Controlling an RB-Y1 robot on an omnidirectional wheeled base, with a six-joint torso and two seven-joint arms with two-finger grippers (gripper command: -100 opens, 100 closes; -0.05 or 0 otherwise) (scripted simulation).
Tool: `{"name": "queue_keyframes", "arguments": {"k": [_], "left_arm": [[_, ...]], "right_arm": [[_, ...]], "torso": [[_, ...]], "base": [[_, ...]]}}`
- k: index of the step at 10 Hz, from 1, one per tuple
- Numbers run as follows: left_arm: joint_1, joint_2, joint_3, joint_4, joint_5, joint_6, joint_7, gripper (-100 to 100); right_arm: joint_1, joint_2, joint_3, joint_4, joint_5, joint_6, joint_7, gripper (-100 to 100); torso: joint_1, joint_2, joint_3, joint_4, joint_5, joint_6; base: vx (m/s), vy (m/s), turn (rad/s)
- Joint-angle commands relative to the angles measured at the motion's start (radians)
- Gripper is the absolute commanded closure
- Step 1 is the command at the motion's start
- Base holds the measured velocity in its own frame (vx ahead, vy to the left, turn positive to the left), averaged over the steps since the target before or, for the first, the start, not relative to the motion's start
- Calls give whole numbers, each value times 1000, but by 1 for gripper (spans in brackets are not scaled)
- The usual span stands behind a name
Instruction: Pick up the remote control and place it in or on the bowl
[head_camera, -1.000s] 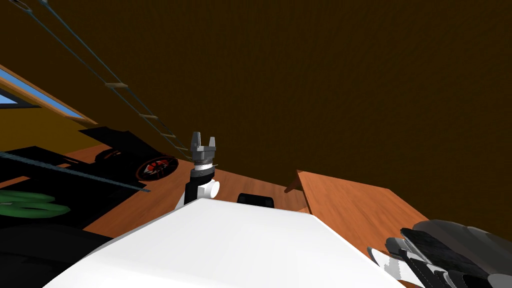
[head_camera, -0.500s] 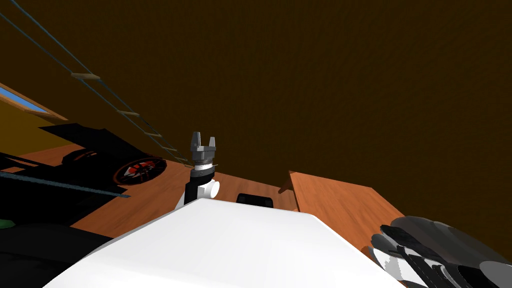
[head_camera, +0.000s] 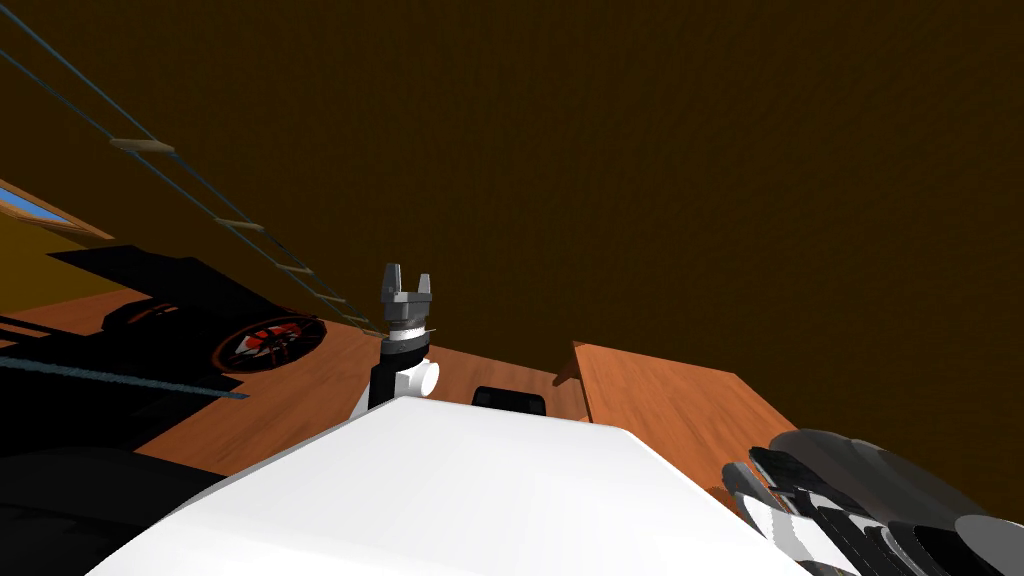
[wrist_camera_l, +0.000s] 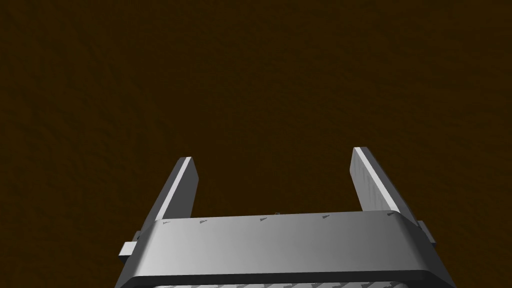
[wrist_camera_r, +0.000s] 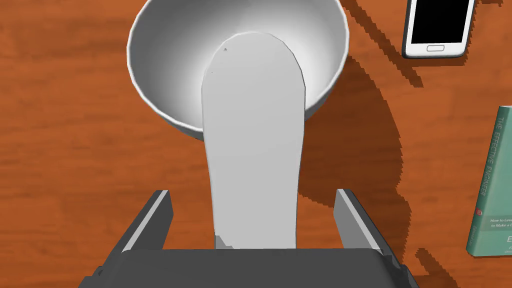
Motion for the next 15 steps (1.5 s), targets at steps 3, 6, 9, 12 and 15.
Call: {"name": "queue_keyframes", "arguments": {"k": [3,6,9,12,15], "left_arm": [[0,0,0,0,0,0,0,0],[0,0,0,0,0,0,0,0],[0,0,0,0,0,0,0,0],[0,0,0,0,0,0,0,0],[0,0,0,0,0,0,0,0]], "right_arm": [[0,0,0,0,0,0,0,0],[-1,-61,-50,-14,-1,-62,-2,-100],[-2,-123,-100,-28,-3,-125,-4,-100],[-4,-143,-115,-31,-2,-144,-4,-100],[-3,-144,-118,-32,-3,-147,-4,0]], "torso": [[0,0,0,0,0,0],[5,0,0,0,1,0],[5,0,0,0,1,0],[6,0,0,0,2,0],[1,0,0,0,0,0]], "base": [[0,0,0],[-4,65,-65],[-4,71,-64],[-6,65,-42],[0,2,0]]}}
